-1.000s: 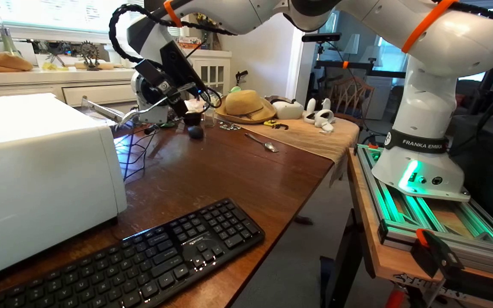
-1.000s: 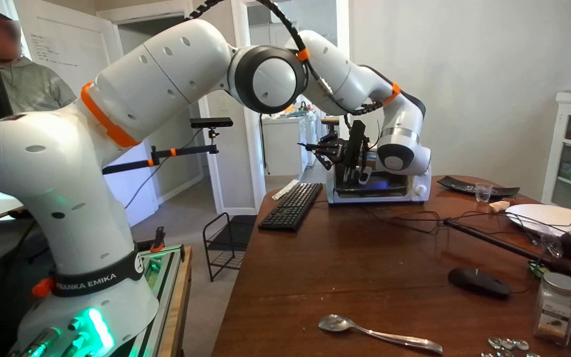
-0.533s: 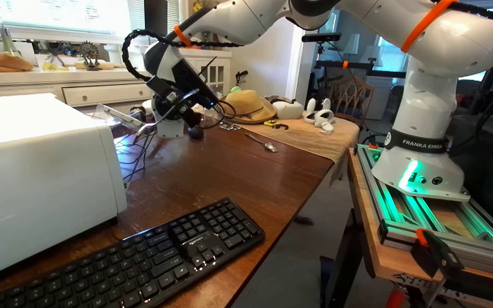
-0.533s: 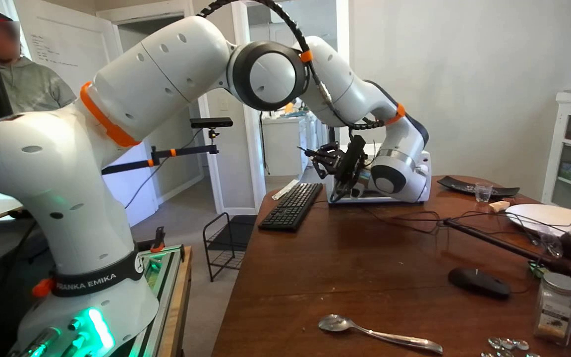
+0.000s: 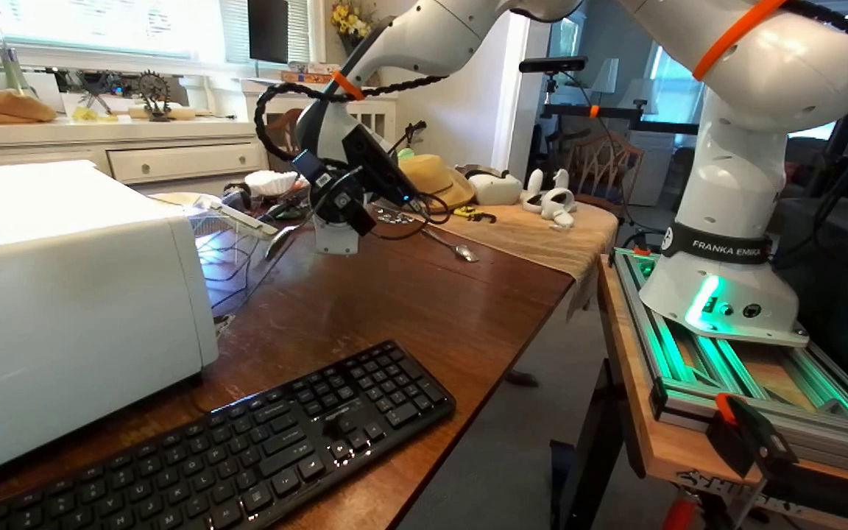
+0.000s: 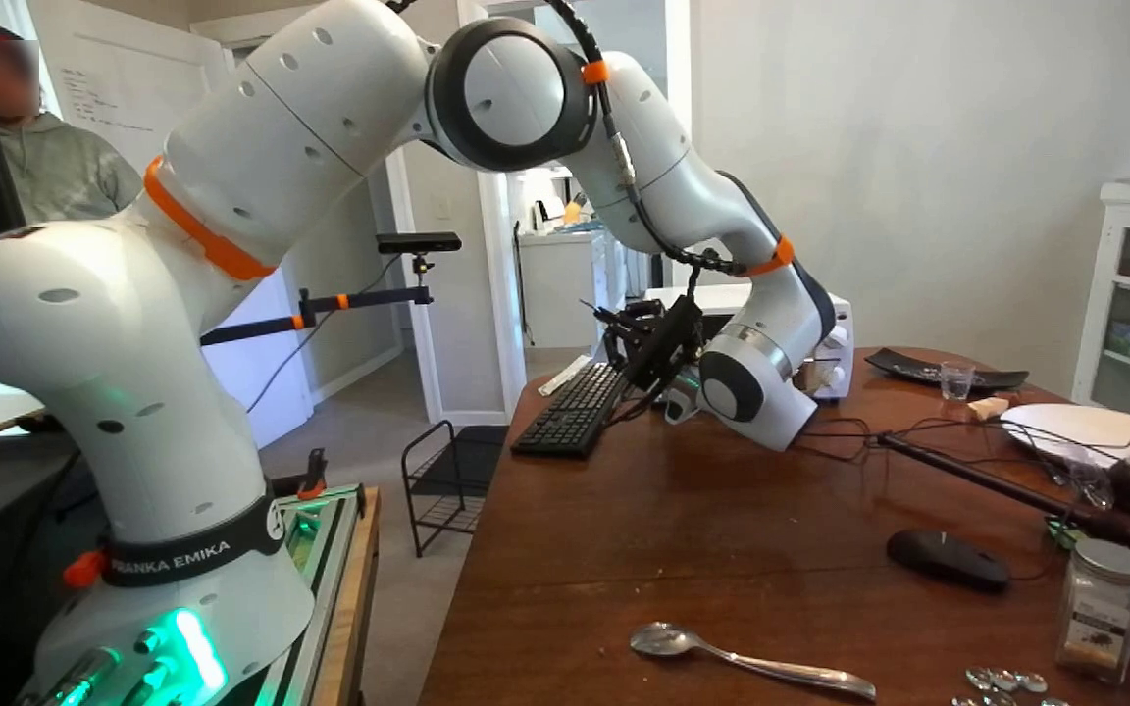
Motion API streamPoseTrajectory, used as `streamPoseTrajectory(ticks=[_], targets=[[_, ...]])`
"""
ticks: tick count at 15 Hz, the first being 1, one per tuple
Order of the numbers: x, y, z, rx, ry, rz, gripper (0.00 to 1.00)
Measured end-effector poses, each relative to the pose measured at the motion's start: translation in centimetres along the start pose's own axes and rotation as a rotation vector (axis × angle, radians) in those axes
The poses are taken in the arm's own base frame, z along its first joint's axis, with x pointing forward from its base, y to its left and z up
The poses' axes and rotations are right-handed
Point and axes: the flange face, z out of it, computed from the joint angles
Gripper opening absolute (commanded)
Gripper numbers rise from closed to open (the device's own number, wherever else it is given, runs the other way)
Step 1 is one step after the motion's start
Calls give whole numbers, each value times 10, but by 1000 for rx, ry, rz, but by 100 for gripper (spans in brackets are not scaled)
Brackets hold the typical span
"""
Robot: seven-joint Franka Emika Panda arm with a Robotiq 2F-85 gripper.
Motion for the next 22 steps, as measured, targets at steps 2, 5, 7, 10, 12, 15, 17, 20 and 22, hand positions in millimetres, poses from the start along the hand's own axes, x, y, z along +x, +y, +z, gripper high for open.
streamPoseTrajectory(ticks=[2, 5, 7, 10, 12, 15, 17, 20, 22], targets=[[-11, 8, 0, 46, 22, -9, 1], [-22, 12, -1, 108, 51, -8, 1], [-25, 9, -1, 133, 58, -1, 1], [-24, 2, -1, 160, 61, 22, 1], [-23, -3, -3, 166, 63, 22, 1], [-15, -9, -9, 157, 66, 3, 1], [-8, -12, -14, 153, 67, -9, 4], [-2, -13, -19, 148, 69, -42, 4], [-1, -13, -19, 148, 70, -45, 1]])
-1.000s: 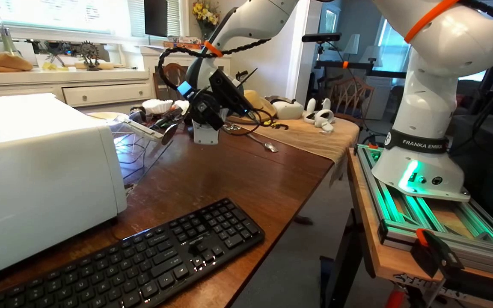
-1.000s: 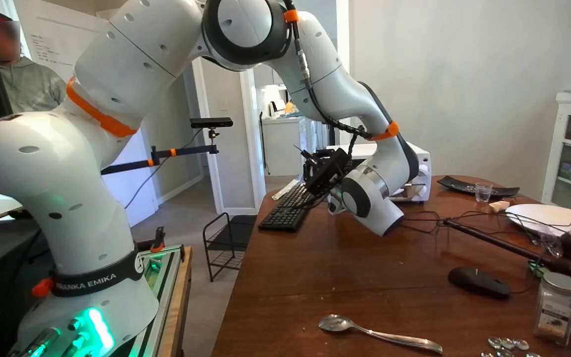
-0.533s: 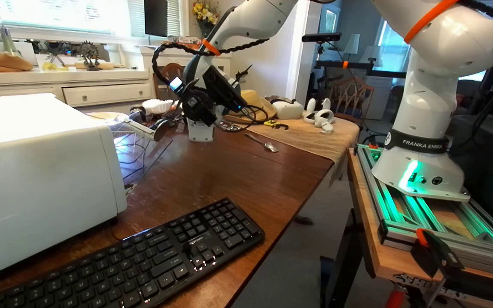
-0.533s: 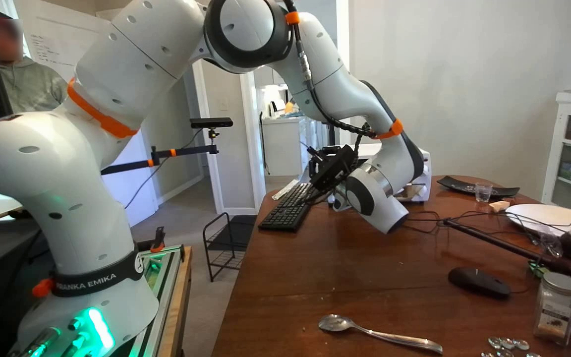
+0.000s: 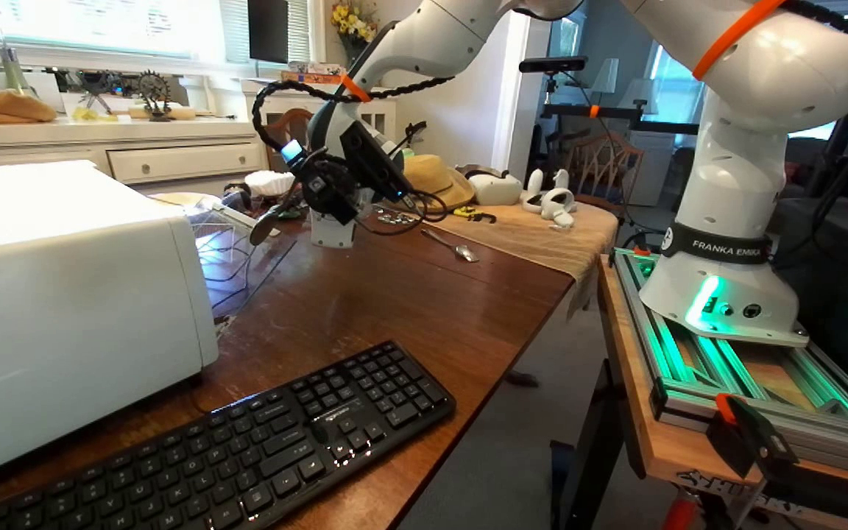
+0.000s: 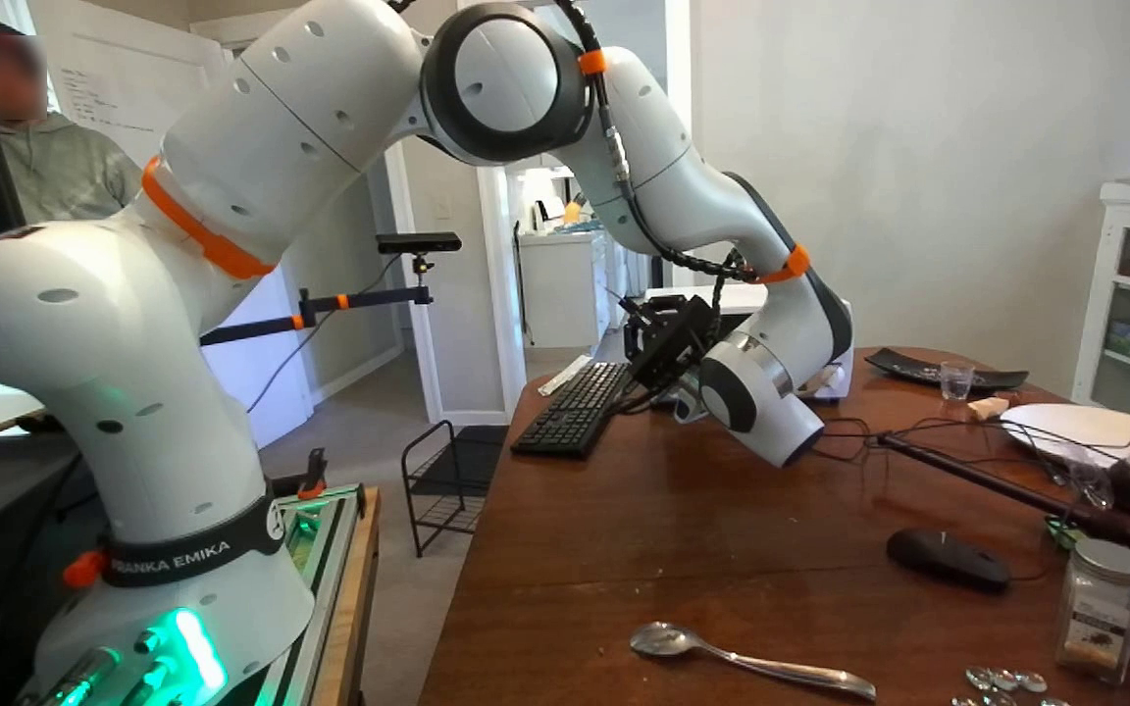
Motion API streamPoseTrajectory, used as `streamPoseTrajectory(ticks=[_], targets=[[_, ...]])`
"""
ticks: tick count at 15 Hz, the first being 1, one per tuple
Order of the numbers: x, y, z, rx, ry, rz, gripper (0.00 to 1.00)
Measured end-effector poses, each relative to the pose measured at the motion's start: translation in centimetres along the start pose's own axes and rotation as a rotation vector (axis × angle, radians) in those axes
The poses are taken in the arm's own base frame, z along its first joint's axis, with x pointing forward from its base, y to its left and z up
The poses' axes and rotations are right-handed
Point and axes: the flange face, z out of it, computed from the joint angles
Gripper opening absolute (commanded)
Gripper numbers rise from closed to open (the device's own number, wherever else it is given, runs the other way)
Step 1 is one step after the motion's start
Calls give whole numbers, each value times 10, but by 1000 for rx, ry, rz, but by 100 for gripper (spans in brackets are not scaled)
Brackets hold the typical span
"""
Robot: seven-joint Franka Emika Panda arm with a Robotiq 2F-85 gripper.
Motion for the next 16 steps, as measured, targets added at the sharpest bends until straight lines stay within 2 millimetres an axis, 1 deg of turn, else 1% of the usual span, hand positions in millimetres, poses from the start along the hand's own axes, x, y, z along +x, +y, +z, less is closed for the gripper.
streamPoseTrajectory(ticks=[4, 9, 12, 14, 16], targets=[[0, 3, -3, 8, 3, 22, 1], [2, 11, -26, 100, 27, 156, 1], [8, 14, -40, 163, 67, 222, 1], [13, 16, -46, 204, 102, 267, 1], [16, 16, -48, 225, 117, 287, 1]])
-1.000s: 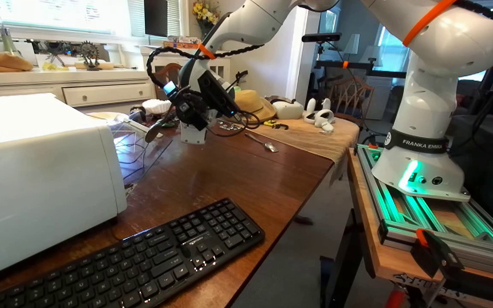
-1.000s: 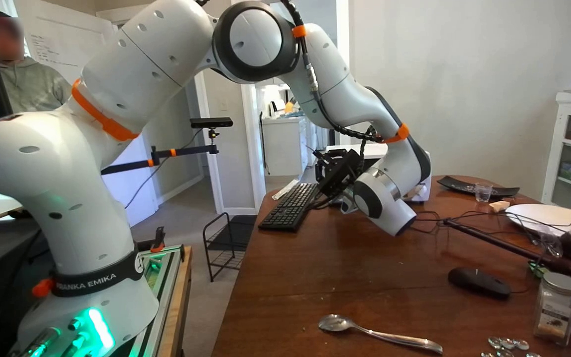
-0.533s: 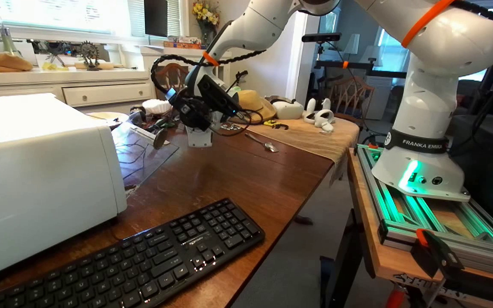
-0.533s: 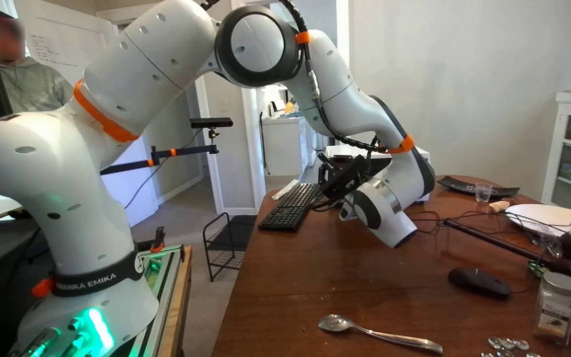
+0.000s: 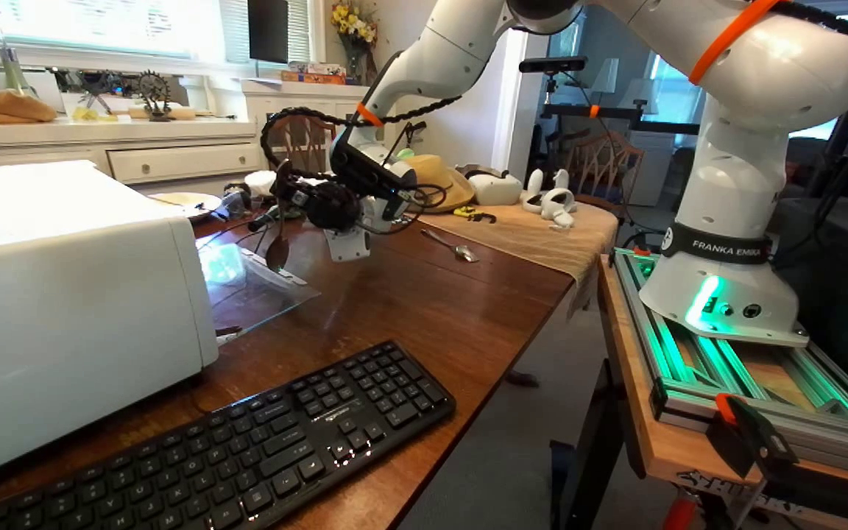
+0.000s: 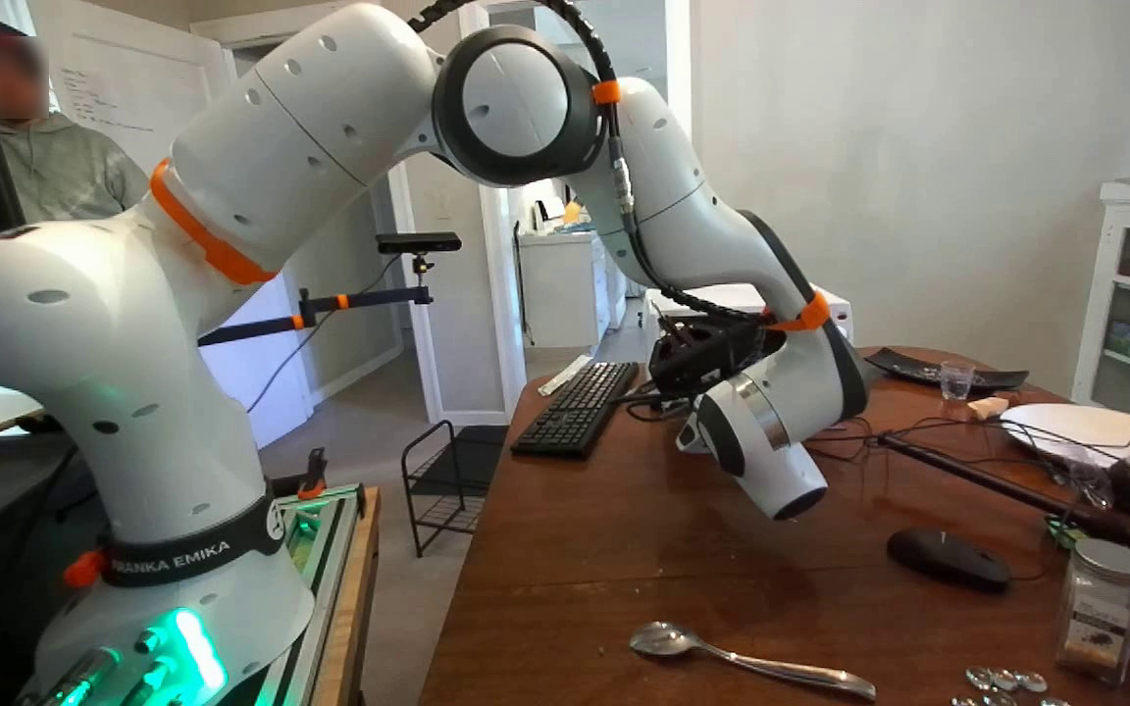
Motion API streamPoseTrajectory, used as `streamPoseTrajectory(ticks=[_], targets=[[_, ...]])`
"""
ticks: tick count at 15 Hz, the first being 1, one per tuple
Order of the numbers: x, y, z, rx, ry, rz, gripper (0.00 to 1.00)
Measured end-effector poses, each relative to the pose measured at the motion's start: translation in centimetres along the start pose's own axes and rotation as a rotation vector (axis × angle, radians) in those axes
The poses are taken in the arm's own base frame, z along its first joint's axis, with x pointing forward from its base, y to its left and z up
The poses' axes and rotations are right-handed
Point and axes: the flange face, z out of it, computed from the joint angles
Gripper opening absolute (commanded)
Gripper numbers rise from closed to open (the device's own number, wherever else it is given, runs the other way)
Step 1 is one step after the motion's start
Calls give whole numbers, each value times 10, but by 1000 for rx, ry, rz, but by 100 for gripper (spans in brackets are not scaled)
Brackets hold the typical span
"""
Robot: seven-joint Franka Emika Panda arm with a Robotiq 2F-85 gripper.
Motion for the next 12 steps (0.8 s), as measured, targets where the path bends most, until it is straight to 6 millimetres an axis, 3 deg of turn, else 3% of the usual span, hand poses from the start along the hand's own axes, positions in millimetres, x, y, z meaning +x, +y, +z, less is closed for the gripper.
streamPoseTrajectory(ticks=[5, 12], targets=[[-11, 3, 6, -62, 19, -9, 1], [-47, -4, 26, -156, 327, -50, 1]])
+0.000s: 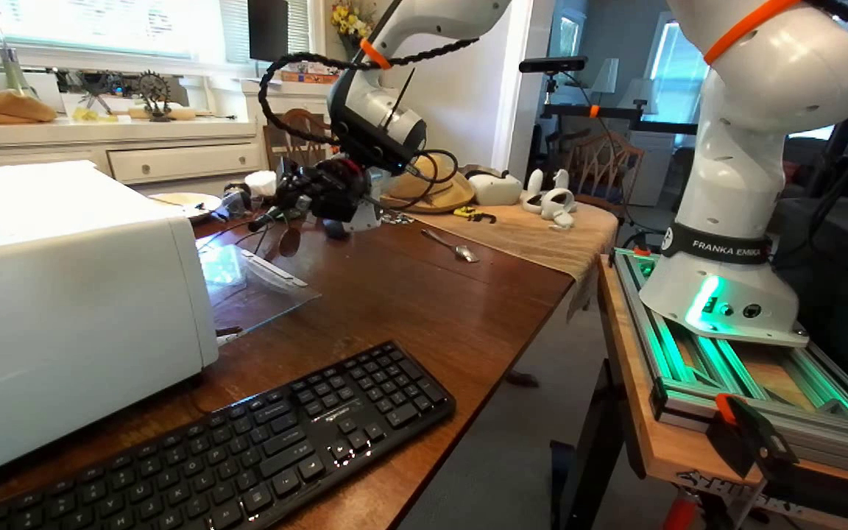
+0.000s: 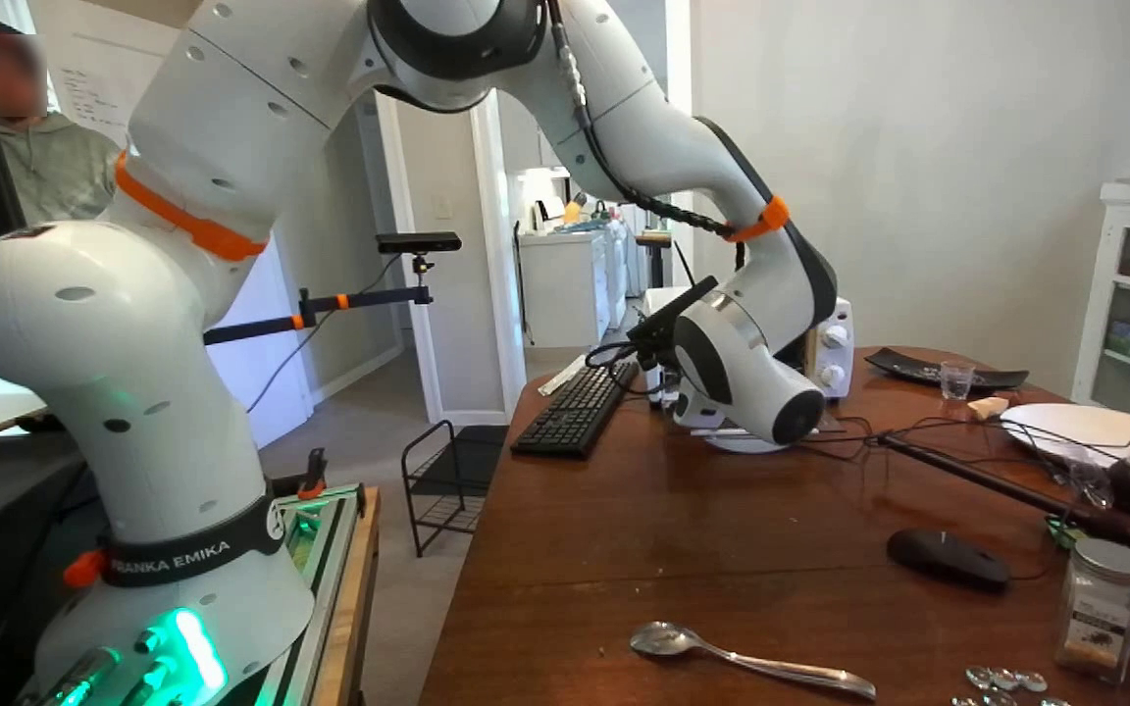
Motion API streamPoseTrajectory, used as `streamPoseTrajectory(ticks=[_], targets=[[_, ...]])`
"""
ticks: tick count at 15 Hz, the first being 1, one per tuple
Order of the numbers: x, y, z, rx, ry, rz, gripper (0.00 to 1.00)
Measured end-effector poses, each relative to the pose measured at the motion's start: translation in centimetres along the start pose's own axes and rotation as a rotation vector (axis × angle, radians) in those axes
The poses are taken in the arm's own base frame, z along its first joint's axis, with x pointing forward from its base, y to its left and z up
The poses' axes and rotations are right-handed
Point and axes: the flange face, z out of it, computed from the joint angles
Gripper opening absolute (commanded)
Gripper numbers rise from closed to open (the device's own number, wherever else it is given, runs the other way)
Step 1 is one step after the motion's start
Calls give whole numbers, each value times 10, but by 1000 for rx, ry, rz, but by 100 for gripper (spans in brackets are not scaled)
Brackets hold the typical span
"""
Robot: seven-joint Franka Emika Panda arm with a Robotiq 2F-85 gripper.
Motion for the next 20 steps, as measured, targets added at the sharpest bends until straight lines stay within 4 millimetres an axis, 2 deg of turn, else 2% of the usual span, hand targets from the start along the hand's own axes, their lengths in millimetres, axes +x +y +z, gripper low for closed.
streamPoseTrajectory(ticks=[5, 9, 11, 15, 20], targets=[[-35, -19, 11, -74, 246, -25, 1], [-69, -37, 11, -100, 444, 34, 4], [-83, -42, 12, -102, 490, 46, 4], [-85, -39, 11, -102, 499, 56, 1], [-81, -29, -5, -308, 624, 53, 1]])
